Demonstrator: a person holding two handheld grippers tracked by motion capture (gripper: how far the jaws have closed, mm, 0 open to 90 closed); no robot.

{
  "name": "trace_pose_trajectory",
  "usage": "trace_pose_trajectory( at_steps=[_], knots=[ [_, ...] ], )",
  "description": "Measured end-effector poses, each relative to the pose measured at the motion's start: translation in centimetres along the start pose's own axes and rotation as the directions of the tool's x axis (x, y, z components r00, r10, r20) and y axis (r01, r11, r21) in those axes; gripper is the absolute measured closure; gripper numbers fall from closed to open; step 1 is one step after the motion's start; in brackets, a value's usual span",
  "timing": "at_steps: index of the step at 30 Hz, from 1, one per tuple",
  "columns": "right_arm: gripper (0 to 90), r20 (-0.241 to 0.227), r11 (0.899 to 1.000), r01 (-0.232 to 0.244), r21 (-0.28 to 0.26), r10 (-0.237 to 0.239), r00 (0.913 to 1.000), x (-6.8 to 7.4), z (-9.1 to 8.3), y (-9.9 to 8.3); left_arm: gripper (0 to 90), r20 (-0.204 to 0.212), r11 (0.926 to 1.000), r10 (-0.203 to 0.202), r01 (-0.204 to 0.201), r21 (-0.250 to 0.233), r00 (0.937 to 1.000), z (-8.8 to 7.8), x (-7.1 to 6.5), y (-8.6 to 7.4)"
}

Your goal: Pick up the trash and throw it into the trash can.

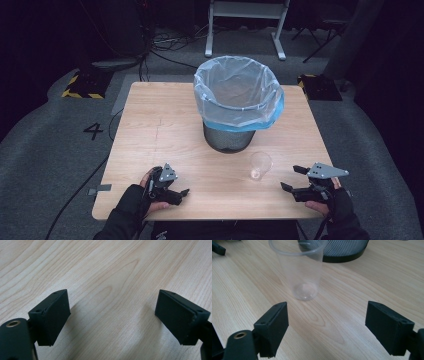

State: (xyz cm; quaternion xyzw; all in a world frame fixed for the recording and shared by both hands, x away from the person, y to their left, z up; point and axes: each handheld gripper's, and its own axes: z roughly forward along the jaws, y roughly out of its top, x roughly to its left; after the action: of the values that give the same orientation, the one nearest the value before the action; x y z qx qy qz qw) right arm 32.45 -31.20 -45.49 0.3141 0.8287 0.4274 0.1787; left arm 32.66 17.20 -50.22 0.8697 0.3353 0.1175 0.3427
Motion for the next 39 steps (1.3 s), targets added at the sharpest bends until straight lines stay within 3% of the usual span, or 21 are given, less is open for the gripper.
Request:
trace_pose_trajectory(
  at_steps=[8, 11, 16, 25, 30, 31, 36, 39],
  knots=[
    [19.4, -0.004, 1.0, 0.021, -0.023, -0.022, 0.9998, 0.1, 0.0, 1.3, 12.8, 0.001, 1.0, -0.005, 0.005, 0.001, 1.0, 0.0, 0.0, 0.0],
    [19.4, -0.016, 0.998, 0.055, -0.041, -0.056, 0.9983, 0.4, -0.1, 2.7, 12.8, 0.001, 1.0, -0.005, 0.005, 0.001, 1.0, 0.0, 0.0, 0.0],
    [21.4, -0.02, 0.995, 0.073, -0.071, -0.075, 0.997, 0.7, -0.2, 4.1, 12.8, 0.0, 1.0, -0.005, 0.005, 0.001, 1.0, 0.0, 0.0, 0.0],
    [23.2, -0.04, 0.99, 0.117, -0.078, -0.12, 0.9919, 1.4, 0.4, 5.6, 12.6, 0.001, 1.0, -0.004, 0.004, 0.004, 1.0, 0.0, 0.0, 0.0],
    [24.9, -0.071, 0.986, 0.145, -0.083, -0.151, 0.986, 2.2, 1.1, 6.4, 12.5, -0.015, 0.9997, -0.014, 0.015, 0.019, 0.9998, -0.1, -0.1, 0.0],
    [25.0, -0.075, 0.986, 0.145, -0.083, -0.151, 0.9857, 2.3, 1.2, 6.4, 12.5, -0.001, 1.0, 0.004, -0.004, 0.006, 1.0, 0.0, 0.0, 0.1],
    [25.4, -0.091, 0.985, 0.157, -0.07, -0.163, 0.9824, 2.8, 1.9, 6.7, 12.5, -0.001, 1.0, 0.005, -0.005, 0.002, 1.0, 0.0, 0.0, 0.1],
    [26.6, -0.114, 0.981, 0.178, -0.075, -0.186, 0.9759, 3.1, 2.5, 6.8, 12.5, -0.006, 1.0, 0.009, -0.009, 0.002, 0.9999, 0.0, 0.1, 0.1]
  ],
)
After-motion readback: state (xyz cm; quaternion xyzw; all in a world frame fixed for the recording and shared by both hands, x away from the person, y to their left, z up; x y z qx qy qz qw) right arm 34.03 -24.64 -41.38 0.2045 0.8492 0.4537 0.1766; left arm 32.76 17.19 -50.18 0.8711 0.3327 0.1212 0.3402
